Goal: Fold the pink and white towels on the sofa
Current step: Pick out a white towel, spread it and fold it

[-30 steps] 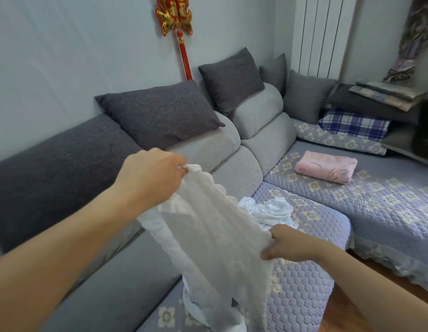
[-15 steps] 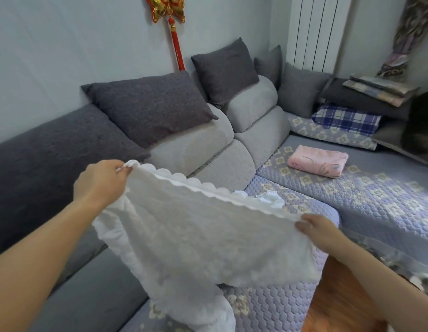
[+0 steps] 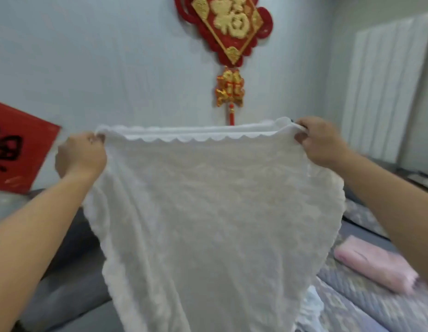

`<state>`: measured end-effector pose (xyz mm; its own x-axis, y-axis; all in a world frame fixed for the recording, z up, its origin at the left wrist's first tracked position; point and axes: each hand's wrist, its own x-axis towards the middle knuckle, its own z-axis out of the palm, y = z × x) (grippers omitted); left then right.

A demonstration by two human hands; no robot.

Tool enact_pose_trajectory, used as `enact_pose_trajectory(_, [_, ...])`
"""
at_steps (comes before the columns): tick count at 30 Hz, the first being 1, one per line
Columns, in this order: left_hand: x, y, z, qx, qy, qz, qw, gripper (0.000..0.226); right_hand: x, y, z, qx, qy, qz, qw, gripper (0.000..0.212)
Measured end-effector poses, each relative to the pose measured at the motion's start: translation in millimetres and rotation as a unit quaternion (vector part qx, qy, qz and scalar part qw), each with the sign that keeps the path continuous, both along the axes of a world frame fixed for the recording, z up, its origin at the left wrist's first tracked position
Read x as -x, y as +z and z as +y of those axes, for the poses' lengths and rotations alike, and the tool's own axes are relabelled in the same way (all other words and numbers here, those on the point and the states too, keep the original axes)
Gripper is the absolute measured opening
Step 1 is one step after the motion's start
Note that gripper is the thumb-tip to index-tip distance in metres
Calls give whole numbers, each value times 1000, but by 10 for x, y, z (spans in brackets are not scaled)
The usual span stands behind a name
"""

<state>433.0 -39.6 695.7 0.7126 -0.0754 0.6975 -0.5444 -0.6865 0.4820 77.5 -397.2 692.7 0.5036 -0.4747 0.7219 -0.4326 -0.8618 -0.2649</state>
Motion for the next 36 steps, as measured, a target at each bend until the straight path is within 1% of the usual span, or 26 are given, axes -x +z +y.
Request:
enact_pose_trajectory(1, [56,159,33,49,25,-19,998,48,-76,128,-79,-8,27,50,998,14])
enact_pose_trajectory(2, [118,261,71,78,49,-33,995,46,-138,169,-120,-19,37,138,990,15])
enact_pose_trajectory(4, [283,302,131,76,88,-46,992,45,-196,2,-170,-27,7,341,940,16])
enact_pose_trajectory(5, [381,266,141,54,98,-46,993,45,-192,-135,-212,-22,-17,407,913,19])
enact_pose_trajectory(7, [596,145,141,19,107,-33,994,43,-118,-331,-336,-22,-54,432,900,26])
enact_pose_trajectory(9, [792,84,141,30,120,-15,992,41,-65,-285,-539,-18,-84,340,936,24])
enact_pose_trajectory(12, [1064,217,176,88,149,-17,985,43,-49,72,-739,-5,-92,70,993,15])
enact_pose_trajectory(13, [1146,287,197,109,155,-25,981,45,-53,196,-719,-36,-70,-27,997,16])
enact_pose_trajectory(14, [1227,344,219,122,158,-30,979,47,-40,313,-657,-117,-3,-100,988,17])
enact_pose_trajectory(15, [1301,380,240,124,159,-30,979,50,22,372,-555,-256,122,-123,951,18])
enact_pose_trajectory(16, [1363,405,276,115,160,-30,980,51,98,401,-427,-424,243,-101,866,22])
enact_pose_trajectory(17, [1396,408,325,103,163,-26,981,51,204,421,-307,-535,332,-5,777,31])
enact_pose_trajectory(18, [1421,412,372,90,168,-24,981,52,335,403,-249,-555,405,118,717,42])
enact_pose_trajectory(20, [1439,413,479,74,186,-21,980,53,550,330,-213,-432,542,342,635,56])
enact_pose_trajectory(22, [1429,386,471,53,193,-25,979,54,694,272,-324,-305,640,447,546,50])
enact_pose_trajectory(23, [1420,350,412,45,179,-25,983,55,733,290,-392,-297,654,467,516,46])
enact_pose_trajectory(24, [1407,297,335,38,156,-19,987,58,743,302,-482,-306,646,477,512,42])
enact_pose_trajectory(25, [1391,231,244,24,126,5,992,60,719,289,-616,-321,622,480,529,37])
enact_pose_trajectory(27, [1277,31,68,-102,61,118,986,57,643,160,-955,-352,502,487,622,28])
enact_pose_trajectory(28, [1237,-102,-29,-196,34,203,959,48,592,14,-1145,-334,399,514,681,26])
enact_pose_trajectory(29, [1205,-247,-142,-262,17,285,922,38,522,-163,-1355,-272,284,559,730,29])
enact_pose_trajectory(30, [1180,-398,-282,-289,-10,352,890,29,471,-342,-1549,-195,169,605,754,36])
enact_pose_trajectory(31, [1170,-556,-457,-298,-32,387,872,21,442,-529,-1748,-149,75,626,762,43])
enact_pose_trajectory(32, [1170,-707,-699,-311,-50,401,860,17,447,-693,-1939,-145,18,618,772,49])
enact_pose_trajectory(34, [1218,-946,-1363,-344,-81,394,849,23,572,-888,-2319,-161,-34,559,813,49])
enact_pose_trajectory(36, [1337,-965,-2202,-327,-90,327,882,34,859,-868,-2711,-196,-95,475,852,38])
